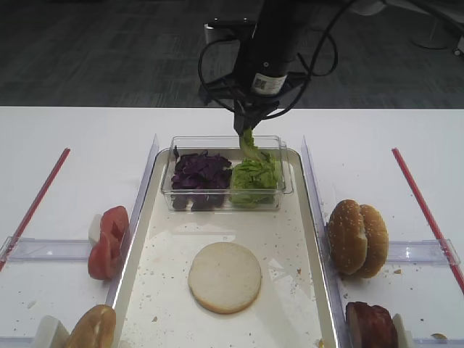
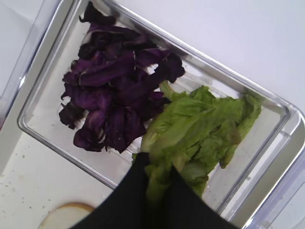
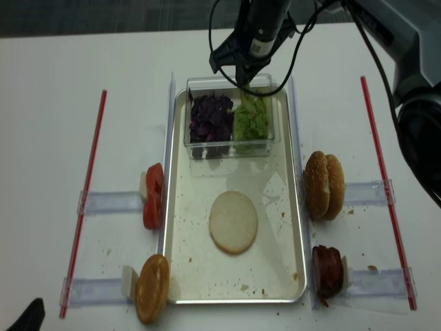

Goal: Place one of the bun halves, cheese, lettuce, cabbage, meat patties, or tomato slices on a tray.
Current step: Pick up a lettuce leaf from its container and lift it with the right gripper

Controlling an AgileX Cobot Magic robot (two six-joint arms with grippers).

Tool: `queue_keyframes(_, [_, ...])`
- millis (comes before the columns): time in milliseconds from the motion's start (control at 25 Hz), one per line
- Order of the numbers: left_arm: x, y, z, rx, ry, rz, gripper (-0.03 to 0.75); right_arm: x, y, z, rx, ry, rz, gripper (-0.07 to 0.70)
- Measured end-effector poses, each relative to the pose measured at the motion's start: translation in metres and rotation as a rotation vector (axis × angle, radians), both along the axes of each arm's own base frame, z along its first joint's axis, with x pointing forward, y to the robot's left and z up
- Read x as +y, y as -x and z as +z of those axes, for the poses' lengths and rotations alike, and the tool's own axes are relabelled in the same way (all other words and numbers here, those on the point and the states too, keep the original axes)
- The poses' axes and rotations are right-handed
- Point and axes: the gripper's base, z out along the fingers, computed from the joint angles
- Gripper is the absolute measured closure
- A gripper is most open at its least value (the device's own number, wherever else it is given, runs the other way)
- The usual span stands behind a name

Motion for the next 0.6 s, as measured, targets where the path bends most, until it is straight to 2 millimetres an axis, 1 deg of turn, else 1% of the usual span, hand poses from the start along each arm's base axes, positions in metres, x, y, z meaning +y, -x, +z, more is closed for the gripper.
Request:
queue_keyframes(440, [0.0000,0.0000,0.0000,0.000,0.000,0.000,0.206,-0.0010,0.0035,-0.0007,0.041,0.012,0.000,0.573])
queue_keyframes(600, [0.0000,0.0000,0.0000,0.000,0.000,0.000,0.206,0.0068,0.0079,-0.0004,0.046,0.002,0.017,0.573])
